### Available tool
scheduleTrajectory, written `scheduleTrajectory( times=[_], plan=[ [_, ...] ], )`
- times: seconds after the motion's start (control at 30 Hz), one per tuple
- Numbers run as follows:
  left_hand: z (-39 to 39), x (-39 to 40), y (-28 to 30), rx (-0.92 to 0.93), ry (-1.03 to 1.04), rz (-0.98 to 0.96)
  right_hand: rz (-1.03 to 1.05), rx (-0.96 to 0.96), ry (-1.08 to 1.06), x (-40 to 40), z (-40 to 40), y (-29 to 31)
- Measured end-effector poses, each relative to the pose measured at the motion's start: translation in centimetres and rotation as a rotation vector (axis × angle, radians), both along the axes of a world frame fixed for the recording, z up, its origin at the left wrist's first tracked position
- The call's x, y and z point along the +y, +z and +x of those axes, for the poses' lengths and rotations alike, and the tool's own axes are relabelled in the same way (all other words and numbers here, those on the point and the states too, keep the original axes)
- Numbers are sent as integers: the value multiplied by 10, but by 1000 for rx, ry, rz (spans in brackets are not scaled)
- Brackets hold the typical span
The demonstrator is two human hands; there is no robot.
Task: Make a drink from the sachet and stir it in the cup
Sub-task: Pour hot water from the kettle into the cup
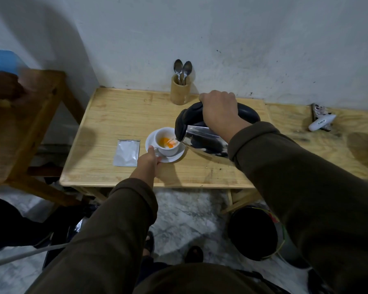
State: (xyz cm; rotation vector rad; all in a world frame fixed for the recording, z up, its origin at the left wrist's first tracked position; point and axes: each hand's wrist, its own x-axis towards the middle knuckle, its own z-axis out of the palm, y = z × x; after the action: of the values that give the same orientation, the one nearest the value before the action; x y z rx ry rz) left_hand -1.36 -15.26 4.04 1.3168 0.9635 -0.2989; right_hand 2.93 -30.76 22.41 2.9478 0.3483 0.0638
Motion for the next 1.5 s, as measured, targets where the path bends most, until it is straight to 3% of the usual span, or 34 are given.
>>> scheduleTrajectory(
  times=[0.4, 1.5],
  plan=[
    [1, -3, -1, -67, 81, -108, -30, -13, 1, -1, 2, -2],
    [6, -3, -17, -70, 102, -93, -41, -46, 5, -4, 3, -1]
  ],
)
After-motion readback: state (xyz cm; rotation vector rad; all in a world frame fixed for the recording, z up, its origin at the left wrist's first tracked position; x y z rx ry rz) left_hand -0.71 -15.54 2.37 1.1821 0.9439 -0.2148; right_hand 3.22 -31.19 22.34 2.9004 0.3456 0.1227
